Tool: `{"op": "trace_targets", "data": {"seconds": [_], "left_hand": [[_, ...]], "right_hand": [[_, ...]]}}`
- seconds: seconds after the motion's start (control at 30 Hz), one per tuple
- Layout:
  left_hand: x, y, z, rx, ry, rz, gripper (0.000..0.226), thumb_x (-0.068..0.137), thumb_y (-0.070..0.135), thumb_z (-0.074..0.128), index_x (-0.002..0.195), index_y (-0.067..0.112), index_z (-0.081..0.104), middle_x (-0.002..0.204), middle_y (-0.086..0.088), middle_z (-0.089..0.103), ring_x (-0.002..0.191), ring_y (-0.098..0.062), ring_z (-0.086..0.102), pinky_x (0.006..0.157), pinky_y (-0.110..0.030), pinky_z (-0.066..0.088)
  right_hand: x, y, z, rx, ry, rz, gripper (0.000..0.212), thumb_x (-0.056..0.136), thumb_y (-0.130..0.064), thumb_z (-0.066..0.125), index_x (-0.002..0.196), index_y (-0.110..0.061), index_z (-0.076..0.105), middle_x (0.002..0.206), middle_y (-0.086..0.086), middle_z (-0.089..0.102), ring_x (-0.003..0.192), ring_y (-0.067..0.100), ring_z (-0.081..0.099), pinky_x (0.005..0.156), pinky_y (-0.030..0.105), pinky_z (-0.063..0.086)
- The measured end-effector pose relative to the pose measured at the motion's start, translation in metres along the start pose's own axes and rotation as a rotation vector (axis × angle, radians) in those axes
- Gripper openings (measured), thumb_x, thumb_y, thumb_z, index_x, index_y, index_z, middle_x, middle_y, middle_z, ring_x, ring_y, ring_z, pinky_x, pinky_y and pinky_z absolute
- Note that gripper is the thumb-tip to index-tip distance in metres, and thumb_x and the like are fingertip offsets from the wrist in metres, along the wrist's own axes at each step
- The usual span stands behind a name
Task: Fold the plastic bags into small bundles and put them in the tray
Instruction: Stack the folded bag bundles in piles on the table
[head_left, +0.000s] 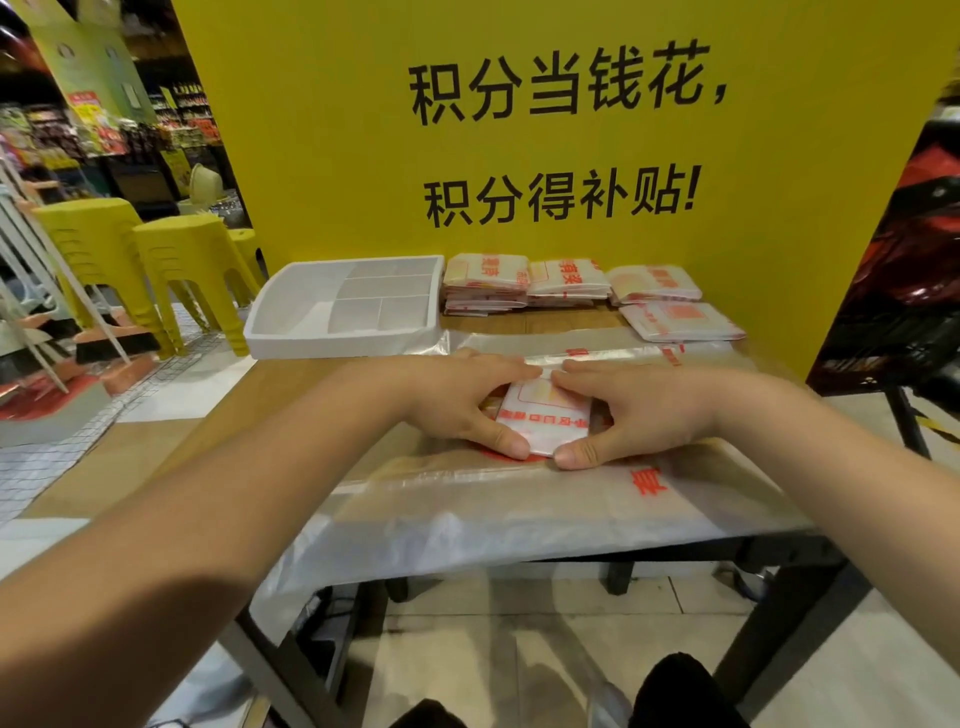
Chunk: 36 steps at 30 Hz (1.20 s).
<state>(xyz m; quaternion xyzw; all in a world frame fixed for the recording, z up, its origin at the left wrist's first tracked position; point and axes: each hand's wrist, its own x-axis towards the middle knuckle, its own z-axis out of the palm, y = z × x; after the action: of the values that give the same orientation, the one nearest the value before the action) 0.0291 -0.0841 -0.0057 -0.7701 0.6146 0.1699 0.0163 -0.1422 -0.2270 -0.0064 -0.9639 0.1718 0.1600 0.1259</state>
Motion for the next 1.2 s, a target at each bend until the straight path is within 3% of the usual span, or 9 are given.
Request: {"op": "trace_targets", "data": {"seconds": [0.2, 0.37, 0.5, 0.57, 0.67, 0.77, 0.83, 1.0, 1.2], "left_hand": [[-0.028, 0.008, 0.016, 0.086, 0.183, -0.08, 0.054, 0.103, 0.022, 0.043, 0.153, 0.036, 0.03, 0.158, 0.011, 0.03, 0.145, -0.017, 0.028, 0.119, -0.036, 0.025], [-0.031, 0.024, 0.04, -0.09, 0.438, -0.194, 0.039, 0.105, 0.036, 0.033, 0.137, 0.027, 0.054, 0.14, 0.001, 0.054, 0.126, -0.021, 0.049, 0.107, -0.039, 0.039], [-0.025, 0.025, 0.056, -0.104, 0.473, -0.176, 0.042, 0.105, 0.039, 0.035, 0.144, 0.025, 0.044, 0.145, 0.001, 0.05, 0.133, -0.02, 0.043, 0.112, -0.045, 0.034], [-0.026, 0.02, 0.057, -0.118, 0.419, -0.151, 0.049, 0.105, 0.039, 0.035, 0.152, 0.028, 0.033, 0.156, 0.005, 0.038, 0.144, -0.016, 0.031, 0.12, -0.046, 0.022], [-0.03, 0.019, 0.055, -0.109, 0.331, -0.138, 0.055, 0.106, 0.041, 0.029, 0.159, 0.03, 0.017, 0.165, 0.009, 0.018, 0.151, -0.01, 0.013, 0.124, -0.045, 0.005], [-0.03, 0.019, 0.051, -0.054, 0.228, -0.171, 0.057, 0.107, 0.045, 0.019, 0.16, 0.03, 0.001, 0.167, 0.012, -0.003, 0.152, -0.005, -0.003, 0.124, -0.04, -0.005], [-0.035, 0.015, 0.047, -0.039, 0.168, -0.202, 0.058, 0.107, 0.047, 0.015, 0.159, 0.03, -0.005, 0.166, 0.012, -0.011, 0.152, -0.007, -0.009, 0.124, -0.041, -0.007], [-0.047, 0.003, 0.046, -0.014, 0.108, -0.206, 0.059, 0.106, 0.052, 0.011, 0.157, 0.034, -0.012, 0.162, 0.018, -0.02, 0.151, -0.007, -0.016, 0.124, -0.041, -0.01], [-0.049, 0.009, 0.044, -0.066, 0.173, -0.345, 0.072, 0.099, 0.065, 0.024, 0.158, 0.036, -0.007, 0.167, 0.002, -0.01, 0.153, -0.021, -0.007, 0.122, -0.043, -0.001]], "right_hand": [[-0.009, 0.002, 0.012, 0.056, 0.371, -0.031, 0.056, 0.09, -0.07, 0.046, 0.123, -0.028, 0.063, 0.124, -0.005, 0.064, 0.107, 0.018, 0.06, 0.095, 0.04, 0.049], [-0.012, -0.006, 0.028, 0.062, 0.57, -0.096, 0.034, 0.099, -0.05, 0.049, 0.091, -0.024, 0.07, 0.097, -0.004, 0.063, 0.086, 0.015, 0.059, 0.08, 0.041, 0.051], [-0.008, -0.013, 0.026, 0.138, 0.616, -0.094, 0.038, 0.097, -0.049, 0.053, 0.074, -0.022, 0.066, 0.073, -0.005, 0.064, 0.068, 0.012, 0.058, 0.063, 0.034, 0.047], [-0.002, -0.016, 0.026, 0.091, 0.694, -0.113, 0.028, 0.097, -0.046, 0.054, 0.084, -0.025, 0.068, 0.08, -0.008, 0.065, 0.076, 0.013, 0.06, 0.066, 0.033, 0.047], [0.01, -0.024, 0.035, 0.057, 0.58, -0.195, 0.034, 0.101, -0.042, 0.046, 0.129, -0.028, 0.058, 0.125, -0.008, 0.062, 0.119, 0.018, 0.054, 0.098, 0.038, 0.044], [0.017, -0.026, 0.04, 0.035, 0.292, -0.13, 0.056, 0.106, -0.048, 0.023, 0.159, -0.03, 0.018, 0.165, -0.013, 0.014, 0.153, 0.012, 0.01, 0.125, 0.039, 0.007], [0.016, -0.018, 0.038, -0.015, 0.208, -0.09, 0.059, 0.105, -0.053, 0.015, 0.16, -0.032, 0.002, 0.165, -0.017, -0.005, 0.152, 0.005, -0.007, 0.124, 0.038, -0.007], [-0.002, 0.009, 0.036, -0.009, 0.148, -0.075, 0.058, 0.102, -0.059, 0.011, 0.156, -0.044, -0.005, 0.162, -0.024, -0.012, 0.148, -0.001, -0.016, 0.122, 0.034, -0.011], [-0.007, 0.002, 0.035, 0.039, 0.27, -0.043, 0.067, 0.1, -0.063, 0.027, 0.159, -0.037, 0.011, 0.165, -0.016, 0.01, 0.152, 0.009, 0.007, 0.125, 0.038, 0.009]]}}
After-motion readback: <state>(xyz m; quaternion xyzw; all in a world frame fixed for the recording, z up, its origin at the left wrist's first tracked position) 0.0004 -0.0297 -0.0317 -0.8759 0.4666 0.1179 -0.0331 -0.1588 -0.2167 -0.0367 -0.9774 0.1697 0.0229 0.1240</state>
